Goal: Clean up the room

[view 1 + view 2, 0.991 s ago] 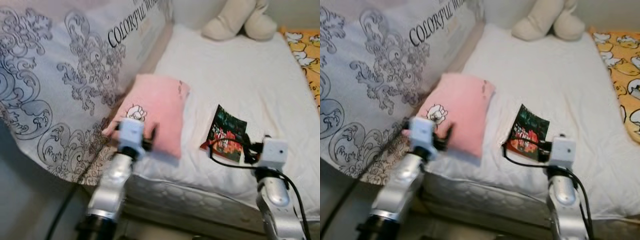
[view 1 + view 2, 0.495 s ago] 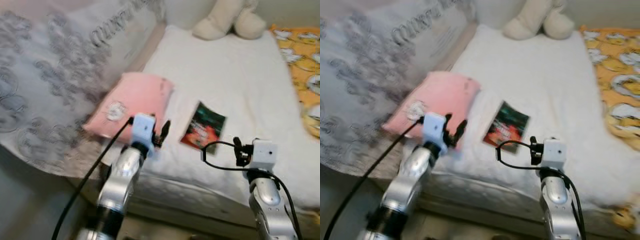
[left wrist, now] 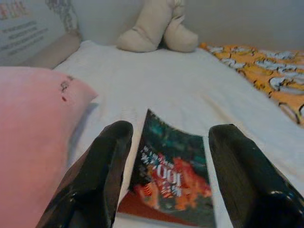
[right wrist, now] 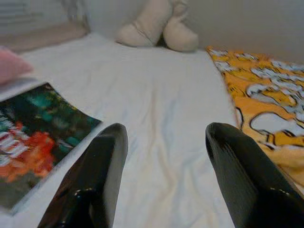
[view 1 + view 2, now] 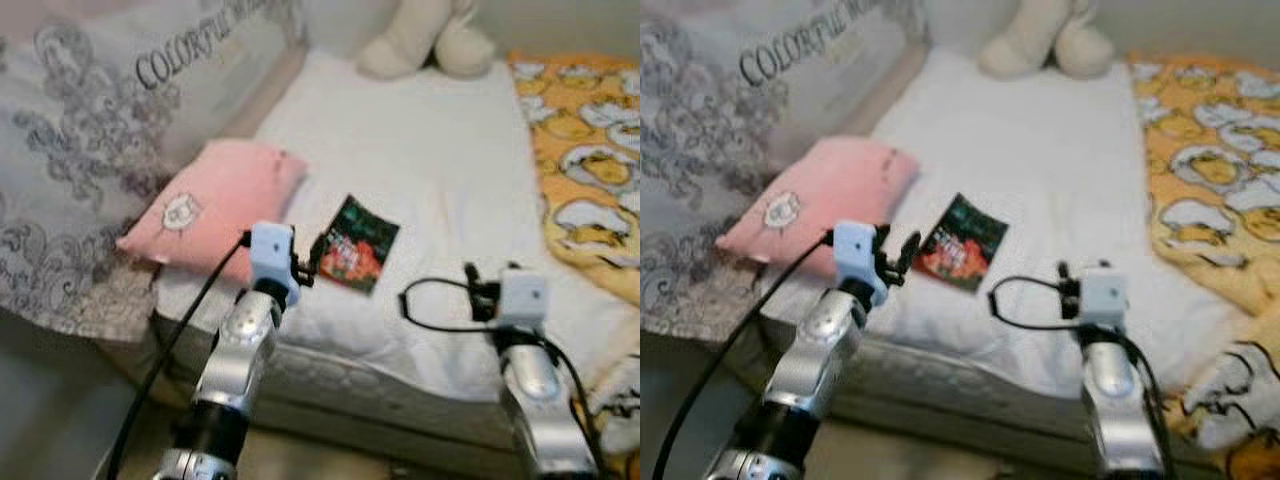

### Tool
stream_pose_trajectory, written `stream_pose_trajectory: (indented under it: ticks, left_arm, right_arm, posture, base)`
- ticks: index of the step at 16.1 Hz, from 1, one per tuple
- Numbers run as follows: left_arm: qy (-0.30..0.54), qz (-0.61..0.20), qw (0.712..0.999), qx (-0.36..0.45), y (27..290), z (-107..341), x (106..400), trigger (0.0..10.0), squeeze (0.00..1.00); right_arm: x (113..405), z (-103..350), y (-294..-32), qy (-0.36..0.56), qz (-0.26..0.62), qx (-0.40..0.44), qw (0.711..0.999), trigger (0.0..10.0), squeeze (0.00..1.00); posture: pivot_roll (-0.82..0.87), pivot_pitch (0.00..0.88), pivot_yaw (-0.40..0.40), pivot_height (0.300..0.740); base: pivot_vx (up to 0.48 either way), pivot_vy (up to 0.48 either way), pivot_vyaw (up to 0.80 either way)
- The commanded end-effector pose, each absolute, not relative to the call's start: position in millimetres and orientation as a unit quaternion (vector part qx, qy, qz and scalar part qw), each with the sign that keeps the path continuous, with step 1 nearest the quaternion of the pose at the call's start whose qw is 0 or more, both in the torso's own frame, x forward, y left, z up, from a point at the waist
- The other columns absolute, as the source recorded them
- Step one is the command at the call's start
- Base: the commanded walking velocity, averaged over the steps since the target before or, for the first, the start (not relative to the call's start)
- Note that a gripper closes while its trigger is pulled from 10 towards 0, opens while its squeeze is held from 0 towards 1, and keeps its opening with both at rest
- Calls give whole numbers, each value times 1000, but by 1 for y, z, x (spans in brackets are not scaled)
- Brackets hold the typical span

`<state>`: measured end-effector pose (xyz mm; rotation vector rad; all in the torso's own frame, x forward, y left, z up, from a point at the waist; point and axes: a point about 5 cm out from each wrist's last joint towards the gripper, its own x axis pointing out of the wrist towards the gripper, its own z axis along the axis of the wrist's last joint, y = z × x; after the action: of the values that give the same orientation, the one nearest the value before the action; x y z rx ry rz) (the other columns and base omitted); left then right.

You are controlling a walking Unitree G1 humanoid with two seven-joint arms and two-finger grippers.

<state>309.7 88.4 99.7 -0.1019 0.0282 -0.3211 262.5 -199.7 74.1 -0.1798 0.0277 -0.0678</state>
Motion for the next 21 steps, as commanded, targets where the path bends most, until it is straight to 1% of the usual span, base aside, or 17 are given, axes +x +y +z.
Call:
stream_pose_trajectory:
  ticks: [1, 5, 10, 12, 14, 15, 16, 17, 18, 19, 20, 21]
  left_arm:
    - [20, -150, 987, -55, 92, 100, 313, 10000, 0]
    - [21, -167, 985, -49, 84, 99, 313, 10000, 0]
    - [22, -165, 985, -41, 82, 99, 316, 10000, 0]
    - [24, -192, 981, -30, 78, 99, 316, 10000, 0]
    - [22, -175, 984, -30, 85, 101, 324, 10000, 0]
    - [28, -166, 985, -20, 90, 102, 330, 10000, 0]
    - [46, -147, 988, 0, 98, 99, 337, 10000, 0]
    - [81, -133, 988, 21, 109, 93, 345, 10000, 0]
    - [142, -144, 978, 57, 116, 81, 350, 10000, 0]
    - [227, -162, 957, 75, 120, 62, 347, 10000, 0]
    - [281, -159, 944, 66, 127, 50, 342, 10000, 0]
    - [295, -153, 941, 64, 132, 48, 342, 10000, 0]
  right_arm:
    - [268, 78, -191, 4, -16, -94, 995, 10000, 0]
    - [273, 80, -191, -1, -9, -100, 995, 10000, 0]
    - [273, 78, -190, -1, -3, -110, 994, 10000, 0]
    - [272, 78, -189, -3, 1, -110, 994, 10000, 0]
    - [267, 72, -191, 8, 1, -106, 994, 10000, 0]
    - [262, 67, -196, 22, -10, -102, 994, 10000, 0]
    - [256, 62, -203, 37, -20, -95, 995, 10000, 0]
    - [248, 59, -208, 43, -24, -99, 994, 10000, 0]
    - [242, 58, -212, 48, -28, -101, 993, 10000, 0]
    - [240, 56, -213, 53, -31, -101, 993, 10000, 0]
    - [239, 55, -211, 57, -29, -99, 993, 10000, 0]
    - [238, 55, -210, 56, -28, -99, 993, 10000, 0]
  posture:
    - [-178, 0, 43, 740]
    - [-178, 0, 34, 740]
    - [-182, 0, 38, 740]
    - [-185, 0, 35, 740]
    - [-184, 0, 28, 740]
    - [-184, 0, 26, 740]
    - [-188, 0, 23, 740]
    - [-200, 0, 21, 740]
    - [-208, 4, 19, 740]
    - [-218, 12, 21, 740]
    - [-229, 18, 25, 740]
    - [-244, 25, 30, 740]
  base:
    - [480, 0, 0]
    - [480, 0, 0]
    - [480, 0, 0]
    - [480, 0, 0]
    - [480, 0, 0]
    - [480, 0, -756]
    - [480, 0, -756]
    - [0, 0, -738]
    - [0, 0, -531]
    - [0, 0, -425]
    - [0, 0, 0]
    - [0, 0, 0]
